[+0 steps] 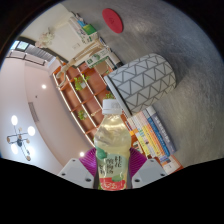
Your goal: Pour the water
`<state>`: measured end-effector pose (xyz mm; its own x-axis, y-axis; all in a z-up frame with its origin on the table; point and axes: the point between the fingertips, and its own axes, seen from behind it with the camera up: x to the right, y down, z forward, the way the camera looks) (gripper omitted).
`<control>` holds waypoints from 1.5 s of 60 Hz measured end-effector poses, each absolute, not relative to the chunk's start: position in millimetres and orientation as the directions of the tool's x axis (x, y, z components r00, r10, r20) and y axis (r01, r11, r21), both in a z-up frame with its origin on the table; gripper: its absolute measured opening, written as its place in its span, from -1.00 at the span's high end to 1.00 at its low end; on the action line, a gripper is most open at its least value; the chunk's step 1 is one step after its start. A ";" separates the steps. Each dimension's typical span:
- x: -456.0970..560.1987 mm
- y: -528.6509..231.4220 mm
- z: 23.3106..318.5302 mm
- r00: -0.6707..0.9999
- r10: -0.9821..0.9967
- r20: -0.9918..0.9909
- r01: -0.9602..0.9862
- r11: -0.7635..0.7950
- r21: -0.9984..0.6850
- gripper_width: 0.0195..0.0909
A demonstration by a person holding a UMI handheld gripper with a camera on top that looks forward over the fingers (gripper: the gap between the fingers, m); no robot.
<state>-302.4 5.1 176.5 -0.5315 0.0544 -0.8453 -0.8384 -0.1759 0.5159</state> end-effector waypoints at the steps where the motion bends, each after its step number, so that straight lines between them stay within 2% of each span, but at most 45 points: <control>1: -303.0 5.1 176.3 -0.529 0.053 -0.847 -0.840 -0.178 0.513 0.49; 12: -320.2 0.0 182.2 -0.402 0.034 -0.915 -0.895 -0.227 0.384 0.49; 18: -329.0 -2.4 199.8 -0.141 0.052 -0.989 -0.955 -0.270 0.122 0.48; 24: -315.5 -5.0 240.5 0.177 0.155 -0.972 -0.945 -0.249 -0.212 0.48; 31: -282.7 -2.1 280.8 0.570 0.224 -0.790 -0.786 -0.130 -0.604 0.48; 37: -236.6 6.2 286.4 0.828 0.157 -0.539 -0.541 -0.028 -0.840 0.49; 42: -199.7 8.1 290.2 0.942 0.061 -0.329 -0.329 -0.004 -0.944 0.49; 51: -129.2 6.4 268.7 0.994 -0.091 -0.053 -0.057 -0.046 -0.997 0.49; 52: -115.9 17.4 252.5 0.995 -0.096 -0.034 -0.038 -0.044 -0.998 0.49; 57: -103.7 7.2 236.6 0.993 -0.114 -0.022 -0.032 -0.082 -0.996 0.49; 59: -95.7 7.0 224.6 0.992 -0.122 -0.024 -0.036 -0.092 -0.995 0.49; 60: -82.7 16.4 208.4 0.992 -0.124 -0.021 -0.033 -0.092 -0.995 0.49; 72: -52.0 16.2 141.2 0.986 -0.163 0.036 0.003 -0.202 -0.979 0.49; 86: -37.6 24.0 100.1 0.985 -0.160 0.062 0.024 -0.232 -0.972 0.48; 90: -38.0 24.9 100.5 0.986 -0.162 0.045 0.011 -0.207 -0.978 0.48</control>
